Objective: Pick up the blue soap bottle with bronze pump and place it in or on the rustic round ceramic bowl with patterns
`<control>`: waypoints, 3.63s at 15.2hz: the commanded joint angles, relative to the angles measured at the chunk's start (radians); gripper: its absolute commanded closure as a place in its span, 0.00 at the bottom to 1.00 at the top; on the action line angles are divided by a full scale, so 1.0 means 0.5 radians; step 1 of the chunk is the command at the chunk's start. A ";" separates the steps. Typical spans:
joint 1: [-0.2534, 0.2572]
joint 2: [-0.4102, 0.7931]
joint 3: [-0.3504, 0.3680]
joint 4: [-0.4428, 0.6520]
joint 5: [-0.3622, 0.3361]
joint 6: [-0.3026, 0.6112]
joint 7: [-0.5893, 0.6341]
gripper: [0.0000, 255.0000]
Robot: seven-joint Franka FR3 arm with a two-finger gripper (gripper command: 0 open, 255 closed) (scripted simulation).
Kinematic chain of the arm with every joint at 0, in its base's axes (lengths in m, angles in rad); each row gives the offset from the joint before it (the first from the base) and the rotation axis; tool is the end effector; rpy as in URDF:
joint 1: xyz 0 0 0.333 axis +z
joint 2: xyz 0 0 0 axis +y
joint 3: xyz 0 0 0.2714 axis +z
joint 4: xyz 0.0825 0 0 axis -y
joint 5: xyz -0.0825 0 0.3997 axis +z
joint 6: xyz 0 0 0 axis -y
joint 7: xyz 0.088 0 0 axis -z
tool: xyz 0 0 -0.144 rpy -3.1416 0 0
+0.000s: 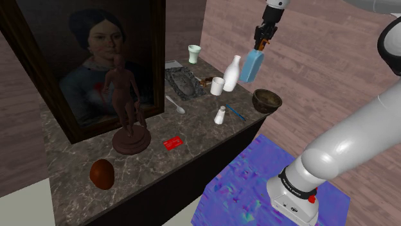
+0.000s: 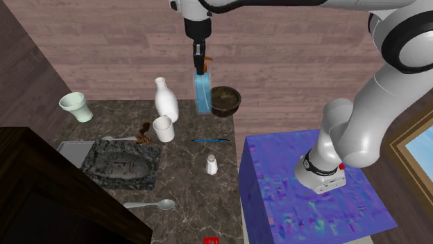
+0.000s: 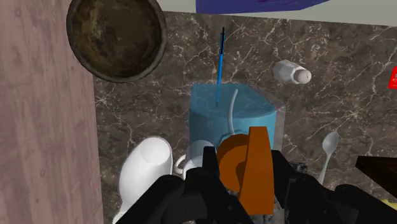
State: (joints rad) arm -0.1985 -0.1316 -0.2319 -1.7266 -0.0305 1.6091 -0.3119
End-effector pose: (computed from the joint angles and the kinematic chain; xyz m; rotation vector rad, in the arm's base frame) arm 0.4854 -0.2333 0.5409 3.1322 -0.1814 0.0154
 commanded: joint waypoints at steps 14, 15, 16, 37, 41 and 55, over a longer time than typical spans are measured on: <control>-0.323 0.181 -0.430 0.412 0.033 -0.230 -0.763 1.00; -0.346 0.209 -0.457 0.455 0.045 -0.248 -0.811 1.00; -0.344 0.197 -0.454 0.414 0.040 -0.218 -0.807 1.00; -0.339 0.081 -0.441 -0.280 -0.013 0.371 -0.769 1.00; -0.341 0.085 -0.444 -0.383 -0.012 0.478 -0.770 1.00; -0.342 0.094 -0.446 -0.458 -0.009 0.562 -0.773 0.00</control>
State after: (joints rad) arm -0.3696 -0.0845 -0.4552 -1.9558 -0.0351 1.8899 -0.6982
